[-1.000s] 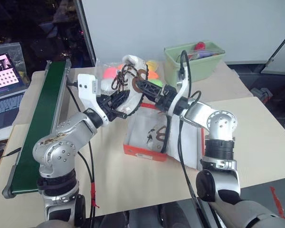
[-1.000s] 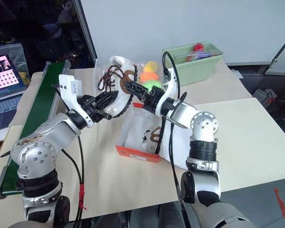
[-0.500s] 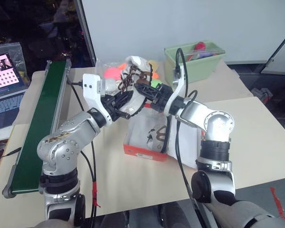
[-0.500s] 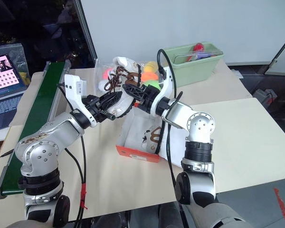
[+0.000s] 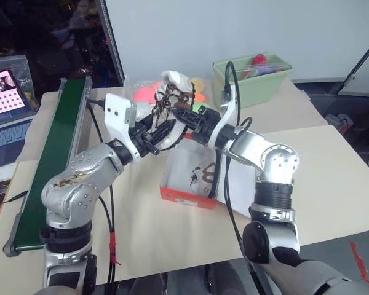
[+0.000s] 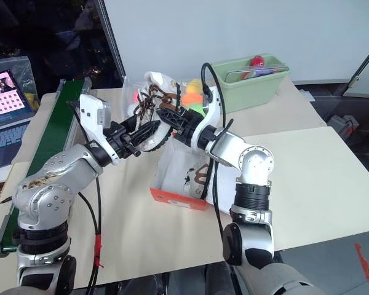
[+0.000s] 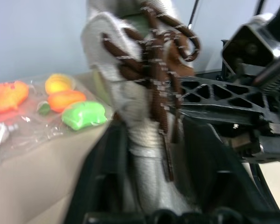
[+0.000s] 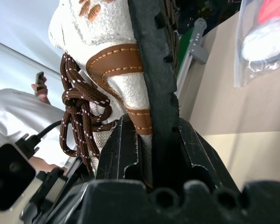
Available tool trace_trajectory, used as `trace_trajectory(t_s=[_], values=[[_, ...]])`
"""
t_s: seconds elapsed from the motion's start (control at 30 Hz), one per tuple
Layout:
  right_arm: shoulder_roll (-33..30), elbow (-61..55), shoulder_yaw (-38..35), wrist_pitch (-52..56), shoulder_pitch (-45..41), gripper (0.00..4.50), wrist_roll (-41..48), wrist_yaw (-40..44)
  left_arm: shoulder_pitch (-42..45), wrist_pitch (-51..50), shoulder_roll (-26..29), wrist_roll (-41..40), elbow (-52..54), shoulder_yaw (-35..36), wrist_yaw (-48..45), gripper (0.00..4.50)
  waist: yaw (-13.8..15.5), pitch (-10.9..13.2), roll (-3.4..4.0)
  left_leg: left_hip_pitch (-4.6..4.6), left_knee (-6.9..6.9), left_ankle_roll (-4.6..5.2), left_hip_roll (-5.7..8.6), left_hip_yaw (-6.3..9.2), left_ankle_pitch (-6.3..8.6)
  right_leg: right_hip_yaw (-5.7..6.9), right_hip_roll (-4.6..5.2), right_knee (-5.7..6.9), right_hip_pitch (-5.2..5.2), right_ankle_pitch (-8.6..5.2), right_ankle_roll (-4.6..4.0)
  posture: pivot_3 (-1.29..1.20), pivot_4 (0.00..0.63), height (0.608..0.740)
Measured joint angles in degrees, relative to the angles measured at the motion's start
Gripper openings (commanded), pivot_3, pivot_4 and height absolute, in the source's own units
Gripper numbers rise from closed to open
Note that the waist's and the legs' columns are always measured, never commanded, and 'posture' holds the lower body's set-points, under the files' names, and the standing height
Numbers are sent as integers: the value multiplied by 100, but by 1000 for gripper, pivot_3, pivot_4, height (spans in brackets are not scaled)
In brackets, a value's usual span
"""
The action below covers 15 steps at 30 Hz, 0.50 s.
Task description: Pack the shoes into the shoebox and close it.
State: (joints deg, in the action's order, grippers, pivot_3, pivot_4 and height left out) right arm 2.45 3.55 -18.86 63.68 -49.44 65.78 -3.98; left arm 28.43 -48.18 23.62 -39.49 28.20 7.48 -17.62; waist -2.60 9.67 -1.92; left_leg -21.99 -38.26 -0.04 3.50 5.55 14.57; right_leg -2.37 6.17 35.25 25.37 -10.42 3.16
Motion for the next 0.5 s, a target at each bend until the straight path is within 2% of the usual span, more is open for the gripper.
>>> trace_trajectory(t_s=[0.13,0.3,0.5], values=[[-167,-77,204,-253,-28,461,-457,-202,-293,210,363,27,22,61,-385,2351,-16,0,4,1,0,0,0,-5,0,-1,-2,4,2,0,0,0,150,740],[-1239,468,162,-141,-290,461,-1161,-544,-656,452,1215,18,-65,293,-1315,2351,28,5,12,-6,0,1,2,-40,0,5,-1,-9,0,-1,-1,0,150,740],[-1922,939,176,572,-694,461,-1520,-560,-546,598,1335,-25,-458,241,-1963,2351,-31,7,15,1,1,10,-22,-77,4,-3,-13,-11,-3,2,-5,0,150,740]])
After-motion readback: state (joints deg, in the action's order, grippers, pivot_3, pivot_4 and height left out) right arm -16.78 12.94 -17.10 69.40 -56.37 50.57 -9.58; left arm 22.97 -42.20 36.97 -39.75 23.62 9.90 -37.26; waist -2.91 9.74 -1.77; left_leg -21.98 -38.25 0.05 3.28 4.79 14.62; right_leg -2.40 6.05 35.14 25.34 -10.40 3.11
